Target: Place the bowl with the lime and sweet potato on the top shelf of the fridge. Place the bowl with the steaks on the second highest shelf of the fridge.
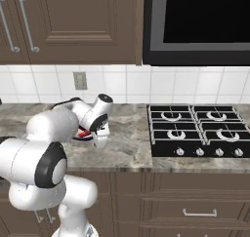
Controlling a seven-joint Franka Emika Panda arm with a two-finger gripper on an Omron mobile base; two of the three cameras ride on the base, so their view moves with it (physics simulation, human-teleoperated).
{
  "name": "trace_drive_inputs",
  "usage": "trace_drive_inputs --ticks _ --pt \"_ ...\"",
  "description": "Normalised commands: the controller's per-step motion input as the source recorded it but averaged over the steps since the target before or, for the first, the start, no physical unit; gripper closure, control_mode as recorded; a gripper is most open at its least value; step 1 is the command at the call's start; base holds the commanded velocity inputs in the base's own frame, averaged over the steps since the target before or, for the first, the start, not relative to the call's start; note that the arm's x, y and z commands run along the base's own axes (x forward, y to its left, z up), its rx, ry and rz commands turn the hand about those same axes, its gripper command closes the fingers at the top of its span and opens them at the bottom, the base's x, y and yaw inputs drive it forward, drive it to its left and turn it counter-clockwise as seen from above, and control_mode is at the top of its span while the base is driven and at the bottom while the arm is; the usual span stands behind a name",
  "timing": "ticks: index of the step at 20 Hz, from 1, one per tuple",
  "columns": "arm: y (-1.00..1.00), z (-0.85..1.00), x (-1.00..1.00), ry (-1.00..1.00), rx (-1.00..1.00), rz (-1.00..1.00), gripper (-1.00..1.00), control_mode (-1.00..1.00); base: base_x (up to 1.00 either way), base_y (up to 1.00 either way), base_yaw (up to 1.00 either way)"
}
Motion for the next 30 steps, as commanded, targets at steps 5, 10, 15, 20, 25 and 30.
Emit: trace_drive_inputs --ticks 5,10,15,20,25,30 --pt "0.0 -0.17 0.42 0.0 0.0 0.0 -1.0 -1.0 0.0 0.0 0.0" --pt "0.0 -0.42 0.03 -0.01 0.0 0.0 -1.0 -1.0 0.0 0.0 0.0" --pt "0.19 -0.19 0.19 -0.04 0.0 0.0 1.0 -1.0 0.0 0.0 0.0" --pt "0.24 -0.01 0.12 0.0 -0.01 0.0 1.0 -1.0 0.0 0.0 0.0" --pt "0.05 0.0 -0.02 0.0 0.0 0.0 1.0 -1.0 0.0 0.0 0.0" --pt "-0.01 0.17 -0.65 -0.09 0.0 -0.03 1.0 -1.0 0.0 0.0 0.0"
